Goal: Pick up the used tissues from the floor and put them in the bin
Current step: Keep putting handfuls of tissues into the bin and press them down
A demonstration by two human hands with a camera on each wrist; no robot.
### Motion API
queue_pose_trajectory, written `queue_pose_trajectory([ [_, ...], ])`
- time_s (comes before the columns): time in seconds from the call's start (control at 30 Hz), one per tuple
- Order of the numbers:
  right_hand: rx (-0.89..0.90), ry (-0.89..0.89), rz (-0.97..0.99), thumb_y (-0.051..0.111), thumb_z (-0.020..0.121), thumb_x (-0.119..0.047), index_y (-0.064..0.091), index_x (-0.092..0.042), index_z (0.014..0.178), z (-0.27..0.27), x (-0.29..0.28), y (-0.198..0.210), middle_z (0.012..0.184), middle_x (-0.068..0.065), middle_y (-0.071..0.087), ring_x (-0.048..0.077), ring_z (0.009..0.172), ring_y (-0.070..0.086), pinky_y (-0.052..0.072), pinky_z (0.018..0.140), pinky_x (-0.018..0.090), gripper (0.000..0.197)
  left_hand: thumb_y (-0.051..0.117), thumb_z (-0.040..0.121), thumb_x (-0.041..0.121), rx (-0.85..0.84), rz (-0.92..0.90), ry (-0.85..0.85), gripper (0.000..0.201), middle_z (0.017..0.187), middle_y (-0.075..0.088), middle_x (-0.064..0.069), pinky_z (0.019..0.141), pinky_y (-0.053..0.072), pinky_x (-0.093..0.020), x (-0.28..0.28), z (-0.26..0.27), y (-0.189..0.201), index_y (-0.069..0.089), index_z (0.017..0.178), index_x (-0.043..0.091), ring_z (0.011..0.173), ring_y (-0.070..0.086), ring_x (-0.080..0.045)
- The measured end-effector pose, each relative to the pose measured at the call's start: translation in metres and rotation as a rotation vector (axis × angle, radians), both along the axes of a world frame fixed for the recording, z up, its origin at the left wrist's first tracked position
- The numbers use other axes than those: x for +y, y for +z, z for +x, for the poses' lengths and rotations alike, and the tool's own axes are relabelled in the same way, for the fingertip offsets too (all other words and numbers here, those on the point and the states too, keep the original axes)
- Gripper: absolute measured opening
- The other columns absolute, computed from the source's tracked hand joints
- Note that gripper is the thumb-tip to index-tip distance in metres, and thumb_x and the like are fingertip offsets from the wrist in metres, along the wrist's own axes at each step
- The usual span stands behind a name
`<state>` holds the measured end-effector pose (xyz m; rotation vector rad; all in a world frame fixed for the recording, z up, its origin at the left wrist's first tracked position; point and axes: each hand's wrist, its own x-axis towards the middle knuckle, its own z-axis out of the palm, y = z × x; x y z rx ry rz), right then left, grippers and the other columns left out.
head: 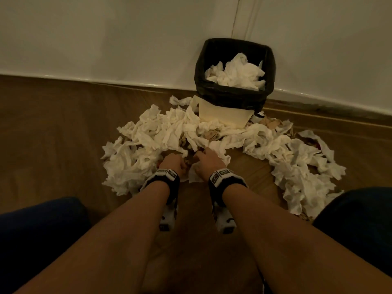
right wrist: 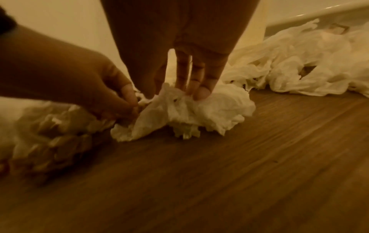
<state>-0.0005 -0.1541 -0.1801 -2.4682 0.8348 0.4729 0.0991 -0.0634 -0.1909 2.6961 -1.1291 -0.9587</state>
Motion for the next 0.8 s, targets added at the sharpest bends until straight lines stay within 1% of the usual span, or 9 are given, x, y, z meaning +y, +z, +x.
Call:
queue_pose_trajectory([
  [0.07,0.085,0.028,-0.004,0.051,0.091,-0.034,0.044,-0.023,0.129,-0.004,0.007,-0.006,0.141,0.011,0.024,0.036,0.130,0.027,0.038,0.102,0.050,0.041,0.058,0.089,0.021,-0.002,-0.034,-0.014,0.016,0.125,0.045,-0.010,0.096,0.043,-0.034,0.005,0.000,-0.004,0.069,0.097,0.012,0.113,0.049,-0.025],
  [0.1,0.106,0.019,-0.007,0.051,0.089,-0.036,0.045,-0.024,0.129,-0.007,0.011,-0.009,0.143,0.010,0.021,0.036,0.131,0.024,0.037,0.101,0.051,0.042,0.060,0.088,0.021,-0.003,-0.061,0.013,0.015,0.129,0.039,-0.008,0.095,0.044,-0.034,0.008,-0.002,-0.005,0.066,0.099,0.014,0.112,0.049,-0.026],
  [0.2,0.106,-0.013,-0.034,0.049,0.091,-0.033,0.049,-0.019,0.126,-0.015,0.017,-0.015,0.145,0.010,0.022,0.036,0.130,0.030,0.037,0.097,0.047,0.038,0.063,0.084,0.026,-0.057,-0.154,0.112,0.031,0.131,0.032,-0.008,0.078,0.041,-0.034,0.012,-0.011,-0.008,0.050,0.111,0.018,0.105,0.052,-0.030],
  [0.33,0.141,-0.048,0.009,0.049,0.094,-0.020,0.045,-0.013,0.129,-0.020,0.013,-0.015,0.142,0.011,0.028,0.032,0.125,0.042,0.039,0.096,0.046,0.037,0.062,0.078,0.041,-0.061,-0.166,0.123,0.047,0.130,0.032,-0.008,0.087,0.041,-0.040,0.011,-0.015,-0.009,0.043,0.120,0.031,0.113,0.045,-0.033],
  [0.4,0.072,-0.133,0.048,0.046,0.095,-0.016,0.047,-0.012,0.127,-0.019,0.009,-0.013,0.136,0.010,0.037,0.029,0.121,0.045,0.040,0.097,0.045,0.033,0.059,0.076,0.049,-0.014,-0.102,0.084,0.052,0.132,0.029,-0.008,0.093,0.041,-0.044,0.007,-0.015,-0.010,0.040,0.123,0.038,0.116,0.042,-0.037],
  [0.5,-0.144,-0.294,0.101,0.047,0.093,-0.014,0.051,-0.006,0.118,-0.018,0.006,-0.008,0.125,0.015,0.048,0.030,0.115,0.048,0.039,0.092,0.035,0.026,0.055,0.073,0.055,0.035,-0.057,0.036,0.055,0.134,0.026,-0.008,0.100,0.040,-0.050,0.000,-0.017,-0.011,0.038,0.125,0.045,0.122,0.036,-0.041],
  [0.57,-0.224,-0.464,0.127,0.044,0.094,-0.017,0.054,-0.003,0.111,-0.020,0.004,-0.001,0.116,0.018,0.054,0.032,0.111,0.051,0.035,0.086,0.030,0.024,0.056,0.075,0.057,0.055,-0.036,0.013,0.058,0.137,0.023,-0.008,0.102,0.039,-0.051,-0.004,-0.020,-0.013,0.038,0.128,0.042,0.125,0.033,-0.040],
  [0.67,-0.273,-0.772,0.320,0.040,0.097,-0.026,0.058,-0.003,0.116,-0.022,-0.003,0.000,0.123,0.017,0.056,0.032,0.115,0.052,0.037,0.091,0.028,0.034,0.056,0.082,0.050,0.044,-0.010,-0.001,0.058,0.139,0.020,-0.009,0.100,0.041,-0.044,-0.009,-0.026,-0.017,0.038,0.133,0.030,0.123,0.038,-0.038],
  [0.8,-0.380,-1.109,0.593,0.050,0.094,-0.038,0.059,-0.003,0.115,-0.027,-0.015,0.001,0.131,0.016,0.054,0.031,0.113,0.052,0.041,0.094,0.035,0.042,0.056,0.089,0.028,0.066,-0.014,-0.012,0.036,0.136,0.029,-0.012,0.093,0.043,-0.035,-0.010,-0.029,-0.020,0.051,0.122,0.016,0.111,0.048,-0.033],
])
